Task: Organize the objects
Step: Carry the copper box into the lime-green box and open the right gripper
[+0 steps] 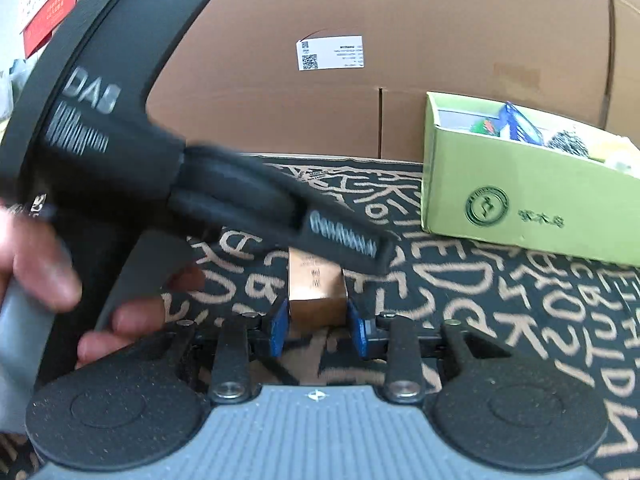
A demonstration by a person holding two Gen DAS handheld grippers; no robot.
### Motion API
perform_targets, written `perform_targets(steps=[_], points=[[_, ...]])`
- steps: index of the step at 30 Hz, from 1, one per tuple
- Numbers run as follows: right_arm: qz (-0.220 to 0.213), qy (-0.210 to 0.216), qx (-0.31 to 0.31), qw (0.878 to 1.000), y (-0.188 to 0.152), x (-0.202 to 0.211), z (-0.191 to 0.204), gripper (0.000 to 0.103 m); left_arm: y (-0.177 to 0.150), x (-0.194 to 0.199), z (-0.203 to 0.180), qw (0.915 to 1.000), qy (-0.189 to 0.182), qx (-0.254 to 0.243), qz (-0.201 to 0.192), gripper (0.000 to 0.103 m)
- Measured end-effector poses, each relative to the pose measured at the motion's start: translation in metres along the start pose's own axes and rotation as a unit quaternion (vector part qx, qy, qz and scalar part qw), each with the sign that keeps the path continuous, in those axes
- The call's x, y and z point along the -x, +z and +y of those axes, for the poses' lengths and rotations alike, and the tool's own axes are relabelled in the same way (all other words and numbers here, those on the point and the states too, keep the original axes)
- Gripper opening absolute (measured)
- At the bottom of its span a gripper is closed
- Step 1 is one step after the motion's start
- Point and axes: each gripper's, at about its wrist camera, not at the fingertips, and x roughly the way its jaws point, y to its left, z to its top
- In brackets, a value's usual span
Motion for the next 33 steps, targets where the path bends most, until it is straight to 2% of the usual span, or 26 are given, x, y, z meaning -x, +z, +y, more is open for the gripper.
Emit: perform_targets(steps=[4, 8, 16, 25, 33], points=[[-0.003, 0.004, 0.001, 1.0, -0.007, 0.011, -0.001, 0.035, -0.005, 0.006, -0.01, 1.0, 0.002, 0.005, 0.006, 0.052], [-0.021, 0.0, -0.001, 1.0, -0.013, 0.026, -0.005, 0.035, -0.006, 0.013, -0.016, 0.9997, -0.011, 0.019, 0.01, 0.051], [-0.067, -0.016, -0.028, 0.997, -0.011, 0.059, -0.032, 0.035, 0.012, 0.038, -0.062, 0.9994, -0.011, -0.021, -0.026, 0.049], [-0.129, -0.043, -0.04, 0.99, 0.021, 0.072, -0.07, 0.035, 0.069, 0.038, -0.1, 0.9971, -0.022, -0.04, -0.06, 0.049], [-0.173, -0.068, -0.061, 0.981, 0.063, 0.056, -0.119, 0.035, 0.136, 0.007, -0.116, 0.9958, -0.041, -0.039, -0.072, 0.049]])
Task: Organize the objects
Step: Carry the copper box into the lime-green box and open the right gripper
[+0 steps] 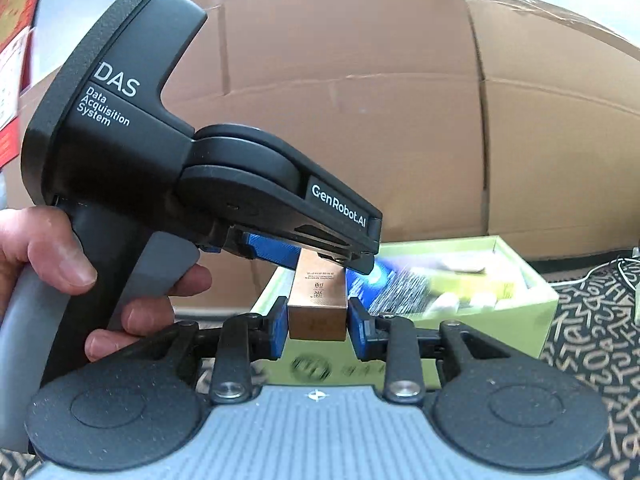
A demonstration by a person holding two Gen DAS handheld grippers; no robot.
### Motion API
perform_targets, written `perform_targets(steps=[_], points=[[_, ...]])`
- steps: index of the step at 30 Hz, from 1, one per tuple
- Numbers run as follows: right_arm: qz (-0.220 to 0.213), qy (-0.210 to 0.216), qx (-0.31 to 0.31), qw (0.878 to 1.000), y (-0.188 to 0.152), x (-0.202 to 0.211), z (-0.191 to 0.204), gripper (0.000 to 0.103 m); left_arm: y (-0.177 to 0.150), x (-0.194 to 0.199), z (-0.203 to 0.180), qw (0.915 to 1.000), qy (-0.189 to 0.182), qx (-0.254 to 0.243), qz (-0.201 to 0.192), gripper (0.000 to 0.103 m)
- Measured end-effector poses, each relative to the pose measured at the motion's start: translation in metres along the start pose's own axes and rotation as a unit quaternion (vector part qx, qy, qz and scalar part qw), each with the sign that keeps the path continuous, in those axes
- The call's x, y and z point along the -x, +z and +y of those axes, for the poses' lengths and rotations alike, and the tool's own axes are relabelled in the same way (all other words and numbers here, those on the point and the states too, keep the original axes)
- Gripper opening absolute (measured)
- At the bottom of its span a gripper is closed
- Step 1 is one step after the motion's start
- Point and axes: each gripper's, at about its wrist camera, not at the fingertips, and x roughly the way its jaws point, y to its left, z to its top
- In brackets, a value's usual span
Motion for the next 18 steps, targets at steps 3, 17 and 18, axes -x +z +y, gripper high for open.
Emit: perform_targets(steps=[3, 17, 18], points=[[-0.01, -0.005, -0.01, 1.0, 0.012, -0.021, -0.015, 0.035, 0.023, -0.019, -0.001, 1.0, -0.002, -0.005, 0.001, 0.049], [-0.022, -0.054, 0.004, 0.998, 0.002, -0.081, -0.057, 0.067, 0.026, -0.061, 0.03, 0.9981, -0.021, 0.024, -0.052, 0.098], [-0.024, -0.059, 0.004, 0.998, -0.003, -0.078, -0.056, 0.069, 0.021, -0.061, 0.032, 0.9981, -0.018, 0.029, -0.051, 0.099]])
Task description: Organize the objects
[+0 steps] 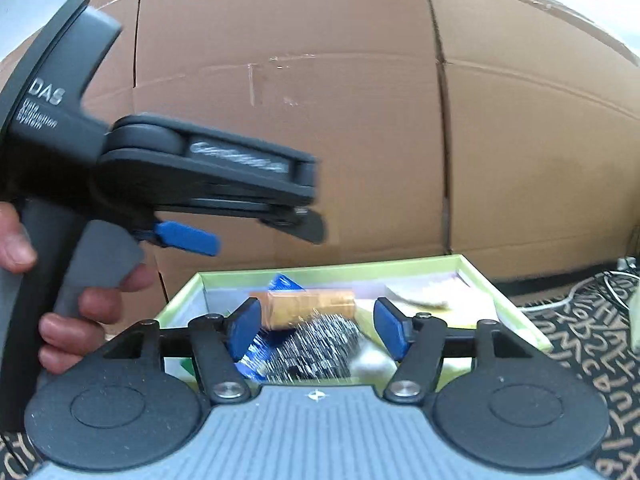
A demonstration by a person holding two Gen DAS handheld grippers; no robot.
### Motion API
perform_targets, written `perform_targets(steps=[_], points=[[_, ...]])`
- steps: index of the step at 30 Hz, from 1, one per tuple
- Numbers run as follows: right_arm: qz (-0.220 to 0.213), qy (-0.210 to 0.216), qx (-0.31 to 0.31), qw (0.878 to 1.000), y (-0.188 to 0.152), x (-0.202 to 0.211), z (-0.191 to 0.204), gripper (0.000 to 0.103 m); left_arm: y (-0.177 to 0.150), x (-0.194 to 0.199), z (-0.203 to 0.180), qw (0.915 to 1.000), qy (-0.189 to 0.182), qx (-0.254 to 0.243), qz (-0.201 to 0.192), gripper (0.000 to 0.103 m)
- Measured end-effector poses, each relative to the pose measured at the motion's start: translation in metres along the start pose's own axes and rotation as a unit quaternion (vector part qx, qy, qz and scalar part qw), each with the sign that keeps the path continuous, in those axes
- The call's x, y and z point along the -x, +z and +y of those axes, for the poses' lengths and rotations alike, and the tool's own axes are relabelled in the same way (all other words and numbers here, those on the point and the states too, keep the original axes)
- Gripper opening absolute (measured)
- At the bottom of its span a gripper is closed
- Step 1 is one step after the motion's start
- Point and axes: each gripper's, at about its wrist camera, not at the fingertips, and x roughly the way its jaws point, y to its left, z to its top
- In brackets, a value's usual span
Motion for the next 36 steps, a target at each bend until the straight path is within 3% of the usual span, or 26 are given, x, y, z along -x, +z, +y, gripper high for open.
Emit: perform_targets(steps=[12, 16, 19, 25, 30, 36], points=[[0.02, 0.0, -0.01, 1.0, -0.014, 0.037, 0.007, 0.084, -0.03, 0.056, 0.015, 0.9969, 0.048, 0.06, -0.015, 0.103], [0.033, -0.003, -0.005, 0.999, -0.017, 0.06, 0.006, 0.095, -0.047, 0.088, 0.012, 0.9948, 0.076, 0.067, -0.014, 0.103], [0.045, -0.011, 0.001, 0.999, -0.019, 0.085, 0.005, 0.096, -0.063, 0.108, 0.005, 0.9909, 0.116, 0.067, 0.015, 0.103], [0.058, -0.036, 0.026, 0.997, -0.025, 0.121, 0.004, 0.099, -0.103, 0.133, -0.014, 0.9877, 0.128, 0.079, 0.042, 0.103], [0.068, -0.055, 0.04, 0.995, -0.034, 0.145, -0.001, 0.099, -0.13, 0.158, -0.033, 0.9836, 0.165, 0.063, 0.038, 0.103], [0.083, -0.067, 0.03, 0.994, -0.043, 0.159, -0.007, 0.099, -0.148, 0.177, -0.052, 0.9819, 0.182, 0.04, 0.036, 0.103]])
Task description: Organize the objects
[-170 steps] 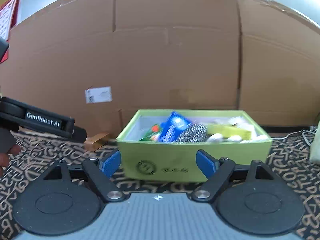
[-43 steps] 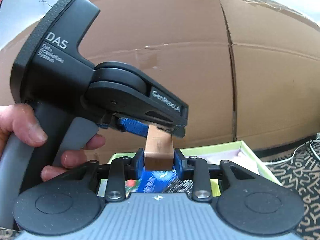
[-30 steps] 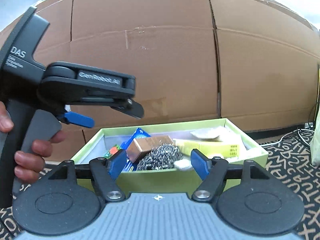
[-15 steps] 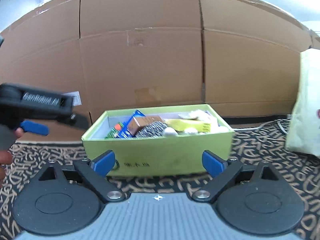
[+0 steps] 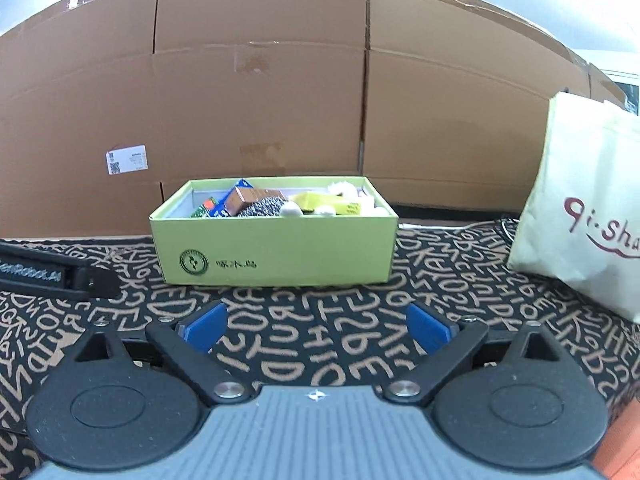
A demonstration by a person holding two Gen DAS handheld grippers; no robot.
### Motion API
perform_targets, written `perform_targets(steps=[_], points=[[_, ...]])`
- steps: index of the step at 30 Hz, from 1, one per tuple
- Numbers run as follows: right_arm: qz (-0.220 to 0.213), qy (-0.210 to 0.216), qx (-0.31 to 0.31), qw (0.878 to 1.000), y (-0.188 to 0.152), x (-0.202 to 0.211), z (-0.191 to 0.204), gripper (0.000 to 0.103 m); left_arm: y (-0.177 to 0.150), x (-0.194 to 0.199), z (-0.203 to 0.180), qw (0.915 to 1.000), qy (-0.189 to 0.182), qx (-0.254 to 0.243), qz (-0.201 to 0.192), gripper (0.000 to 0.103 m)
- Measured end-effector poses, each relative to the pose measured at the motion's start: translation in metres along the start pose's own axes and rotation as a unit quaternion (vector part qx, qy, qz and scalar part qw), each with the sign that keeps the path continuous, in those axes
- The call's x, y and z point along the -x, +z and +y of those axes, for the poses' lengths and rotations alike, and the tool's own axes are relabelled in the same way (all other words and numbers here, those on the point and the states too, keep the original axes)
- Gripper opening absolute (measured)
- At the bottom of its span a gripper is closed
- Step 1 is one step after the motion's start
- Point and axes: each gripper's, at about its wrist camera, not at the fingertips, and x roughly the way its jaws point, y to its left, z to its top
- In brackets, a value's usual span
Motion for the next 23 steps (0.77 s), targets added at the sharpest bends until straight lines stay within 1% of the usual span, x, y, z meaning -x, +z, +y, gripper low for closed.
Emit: perform_targets(steps=[9, 15, 23], points=[[-0.002, -0.006, 0.005, 1.0, -0.002, 0.01, 0.003, 0.099, -0.011, 0.011, -0.004, 0.9999, 0.007, -0.01, 0.007, 0.103], [0.001, -0.007, 0.007, 1.0, -0.003, 0.012, 0.006, 0.099, -0.014, 0.016, -0.005, 0.9999, -0.005, -0.014, 0.005, 0.103], [-0.002, -0.006, 0.013, 1.0, -0.002, 0.015, 0.011, 0.099, -0.013, 0.022, -0.006, 0.9999, -0.005, -0.013, 0.002, 0.103]])
